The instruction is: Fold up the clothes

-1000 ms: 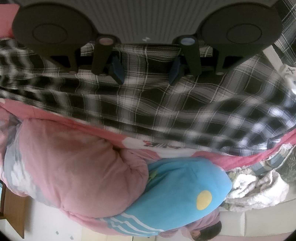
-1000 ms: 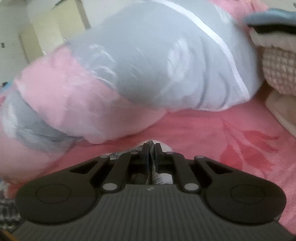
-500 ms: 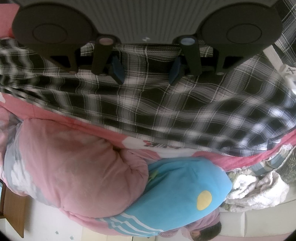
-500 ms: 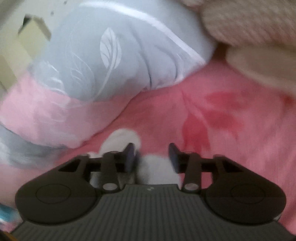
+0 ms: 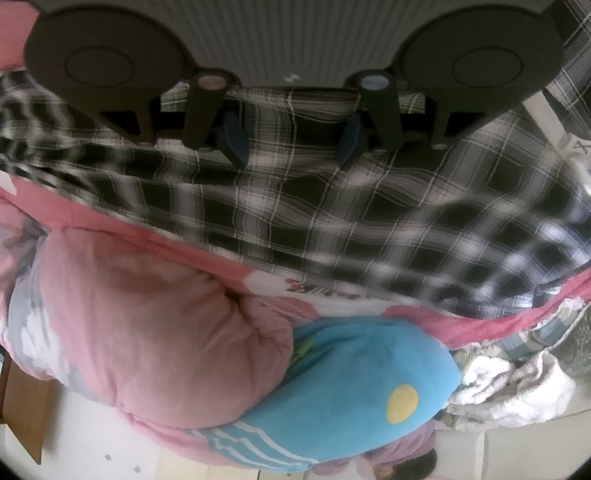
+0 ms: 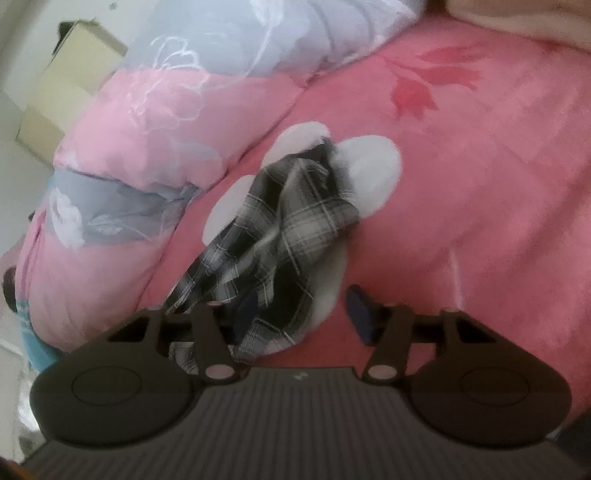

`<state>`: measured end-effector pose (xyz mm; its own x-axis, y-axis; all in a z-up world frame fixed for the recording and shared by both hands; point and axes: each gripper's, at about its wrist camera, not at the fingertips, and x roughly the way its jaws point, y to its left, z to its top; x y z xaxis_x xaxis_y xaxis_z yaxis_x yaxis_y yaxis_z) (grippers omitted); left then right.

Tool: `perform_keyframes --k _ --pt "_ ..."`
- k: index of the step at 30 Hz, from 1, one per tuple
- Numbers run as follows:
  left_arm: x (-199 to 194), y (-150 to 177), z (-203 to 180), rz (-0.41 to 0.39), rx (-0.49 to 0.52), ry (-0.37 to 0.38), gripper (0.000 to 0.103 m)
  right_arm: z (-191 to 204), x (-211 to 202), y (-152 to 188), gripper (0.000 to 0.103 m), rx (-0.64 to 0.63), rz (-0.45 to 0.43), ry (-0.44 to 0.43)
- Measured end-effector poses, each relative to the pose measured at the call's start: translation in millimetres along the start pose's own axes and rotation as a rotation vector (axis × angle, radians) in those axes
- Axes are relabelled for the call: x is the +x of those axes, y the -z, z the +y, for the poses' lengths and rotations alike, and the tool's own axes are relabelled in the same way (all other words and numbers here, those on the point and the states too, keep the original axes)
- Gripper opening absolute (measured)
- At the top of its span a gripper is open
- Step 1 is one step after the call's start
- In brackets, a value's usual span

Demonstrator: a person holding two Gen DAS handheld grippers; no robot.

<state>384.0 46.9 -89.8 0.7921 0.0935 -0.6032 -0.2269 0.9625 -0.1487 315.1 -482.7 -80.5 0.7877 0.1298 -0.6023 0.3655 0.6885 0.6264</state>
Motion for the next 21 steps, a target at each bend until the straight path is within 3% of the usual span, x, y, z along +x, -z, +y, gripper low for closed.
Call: perform_keyframes --k 2,10,12,17,21 --pt "-0.1 -0.4 0.0 0.001 -0.004 0.001 0.054 6.3 5.4 -2.1 0.006 -0.034 0.021 -0.002" --pt "-0.5 -1.5 0.0 0.003 -0.007 0.003 0.054 75.5 -46.0 -19.4 0.005 -0.256 -0.147 -0.072" --pt "-0.9 -1.9 0.6 0.004 -0.008 0.005 0.054 80.1 -48.6 -17.1 0.005 -0.300 -0.138 -0.030" --pt "-1.5 -2.1 2.0 0.005 -0.011 0.009 0.054 44.1 -35.0 -1.1 0.008 -0.302 -0.048 0.221" --pt "-1.0 -2.1 1.3 0.003 -0.003 0.002 0.054 31.6 -52.2 -14.2 0.023 -0.228 -0.209 0.272"
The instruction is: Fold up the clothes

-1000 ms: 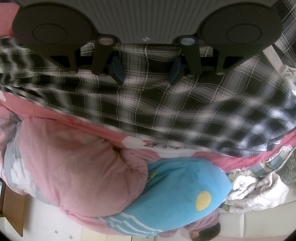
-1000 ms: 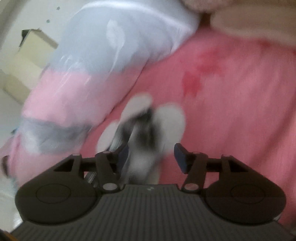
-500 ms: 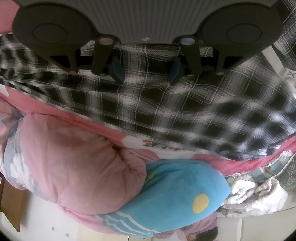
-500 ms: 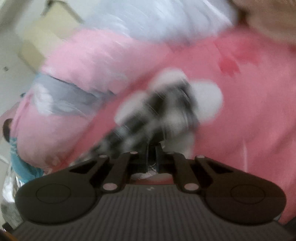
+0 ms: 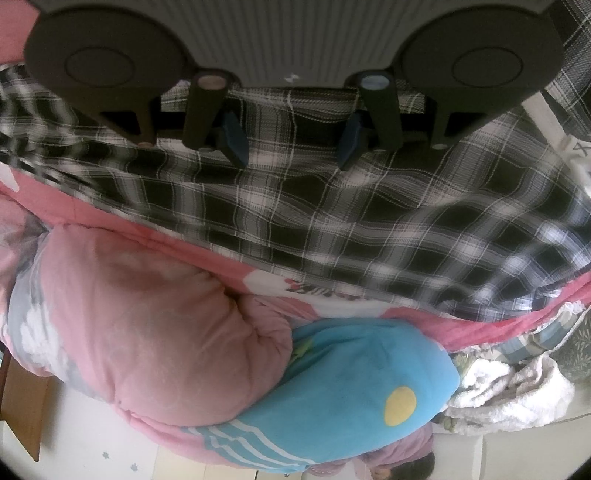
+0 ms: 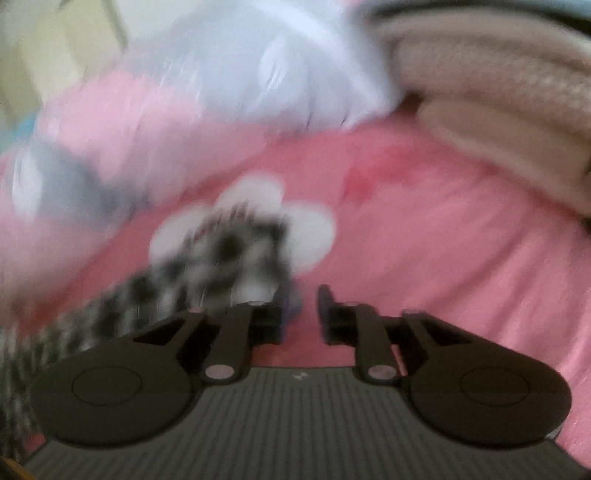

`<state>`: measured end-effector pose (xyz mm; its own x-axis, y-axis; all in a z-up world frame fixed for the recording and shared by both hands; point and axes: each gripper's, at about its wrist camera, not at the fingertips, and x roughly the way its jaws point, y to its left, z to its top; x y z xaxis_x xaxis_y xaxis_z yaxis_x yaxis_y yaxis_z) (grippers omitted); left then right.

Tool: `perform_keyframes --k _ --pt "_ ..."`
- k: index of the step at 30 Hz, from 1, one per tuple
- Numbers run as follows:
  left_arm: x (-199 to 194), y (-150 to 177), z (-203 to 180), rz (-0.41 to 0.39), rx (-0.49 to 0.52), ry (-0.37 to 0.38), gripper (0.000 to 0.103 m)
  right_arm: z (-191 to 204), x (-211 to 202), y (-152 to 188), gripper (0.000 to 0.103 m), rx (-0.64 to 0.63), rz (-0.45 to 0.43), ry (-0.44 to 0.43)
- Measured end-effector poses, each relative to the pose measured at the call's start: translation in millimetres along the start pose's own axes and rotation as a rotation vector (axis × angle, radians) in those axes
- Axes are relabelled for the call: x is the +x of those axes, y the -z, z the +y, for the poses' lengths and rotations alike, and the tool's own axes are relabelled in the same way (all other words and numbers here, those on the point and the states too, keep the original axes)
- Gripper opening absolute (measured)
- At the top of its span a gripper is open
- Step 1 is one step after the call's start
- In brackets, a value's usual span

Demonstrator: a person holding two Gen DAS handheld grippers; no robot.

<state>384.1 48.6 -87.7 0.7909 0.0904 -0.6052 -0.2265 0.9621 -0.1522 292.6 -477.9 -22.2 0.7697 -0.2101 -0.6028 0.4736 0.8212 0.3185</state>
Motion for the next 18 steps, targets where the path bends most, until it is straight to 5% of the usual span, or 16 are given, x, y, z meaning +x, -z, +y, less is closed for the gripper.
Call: perform_keyframes --k 4,7,12,18 --pt "1.6 0.1 -1.8 -0.002 0.009 -0.008 0.054 50.1 7.0 -18.9 0.031 -0.172 -0.065 -0.125" --pt "2.9 0.3 -3.5 -0.004 0.016 -0.013 0.054 117.7 36.3 -16.4 0.052 -0.443 -0.002 -0.307" --pt "4.3 0.2 -4.8 -0.006 0.024 -0.017 0.054 219.0 104.5 13.5 0.053 -0.826 0.112 -0.482" --pt "4.4 0.0 -4.5 -0.006 0.026 -0.017 0.054 289.5 158.5 36.4 0.053 -0.960 0.247 -0.594"
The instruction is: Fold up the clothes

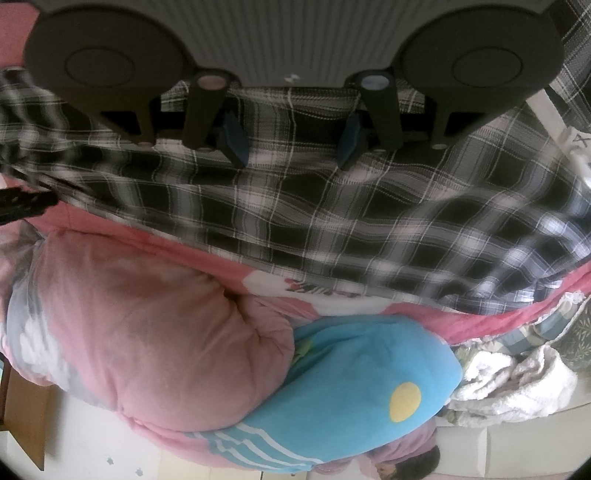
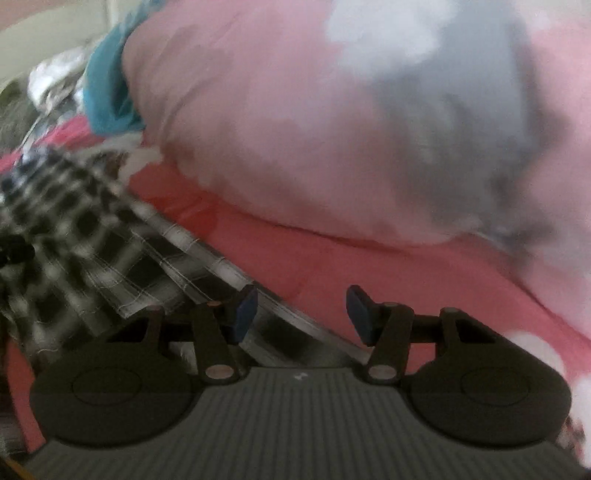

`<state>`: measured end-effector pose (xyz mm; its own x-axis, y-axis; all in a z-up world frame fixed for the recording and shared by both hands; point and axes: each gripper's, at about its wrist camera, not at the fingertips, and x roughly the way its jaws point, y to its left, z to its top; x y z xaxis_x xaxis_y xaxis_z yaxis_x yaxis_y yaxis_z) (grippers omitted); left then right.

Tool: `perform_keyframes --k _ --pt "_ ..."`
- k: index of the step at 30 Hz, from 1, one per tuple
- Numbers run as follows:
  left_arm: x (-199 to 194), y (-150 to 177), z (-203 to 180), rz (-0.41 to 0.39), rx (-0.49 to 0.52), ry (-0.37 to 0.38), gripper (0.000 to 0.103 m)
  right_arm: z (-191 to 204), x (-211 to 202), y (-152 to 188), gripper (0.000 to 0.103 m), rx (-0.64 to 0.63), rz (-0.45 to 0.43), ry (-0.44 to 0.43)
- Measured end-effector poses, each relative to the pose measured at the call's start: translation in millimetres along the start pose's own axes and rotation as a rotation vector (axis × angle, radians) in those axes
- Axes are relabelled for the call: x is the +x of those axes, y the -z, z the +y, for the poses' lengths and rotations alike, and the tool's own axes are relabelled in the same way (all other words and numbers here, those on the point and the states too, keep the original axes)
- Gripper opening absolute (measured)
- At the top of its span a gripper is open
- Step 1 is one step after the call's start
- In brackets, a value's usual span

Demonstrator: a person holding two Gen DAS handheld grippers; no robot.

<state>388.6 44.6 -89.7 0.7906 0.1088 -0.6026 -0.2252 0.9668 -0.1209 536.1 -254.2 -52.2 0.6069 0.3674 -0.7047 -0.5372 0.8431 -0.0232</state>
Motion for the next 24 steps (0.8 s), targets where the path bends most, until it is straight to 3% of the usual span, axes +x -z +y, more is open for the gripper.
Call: perform_keyframes --k 4,5,6,11,15,21,24 --pt "-0.3 0.0 0.2 0.000 0.000 0.001 0.054 6.7 21.7 0.4 0.046 -0.020 0.080 -0.034" --pt "-0.4 0.0 0.2 0.000 0.000 0.001 0.054 8.1 21.4 0.4 0.030 -0.022 0.075 -0.037" --pt "-0.5 0.0 0.2 0.000 -0.001 0.001 0.054 10.1 20.2 0.1 0.002 -0.028 0.066 -0.033" --pt "-0.9 0.0 0.4 0.000 -0.001 0.003 0.054 22.0 11.0 -7.7 0.000 -0.079 -0.028 0.067" --pt "-0.8 0.3 0.1 0.000 0.005 -0.001 0.054 17.1 20.9 -17.8 0.000 -0.039 -0.091 0.142" --pt "-1.2 1.0 0.2 -0.001 0.009 -0.003 0.054 10.5 57.8 -8.4 0.001 -0.014 -0.075 0.215" --pt "-1.5 0.7 0.5 0.000 0.009 -0.002 0.054 -0.1 58.9 -11.6 0.003 0.080 -0.101 0.231"
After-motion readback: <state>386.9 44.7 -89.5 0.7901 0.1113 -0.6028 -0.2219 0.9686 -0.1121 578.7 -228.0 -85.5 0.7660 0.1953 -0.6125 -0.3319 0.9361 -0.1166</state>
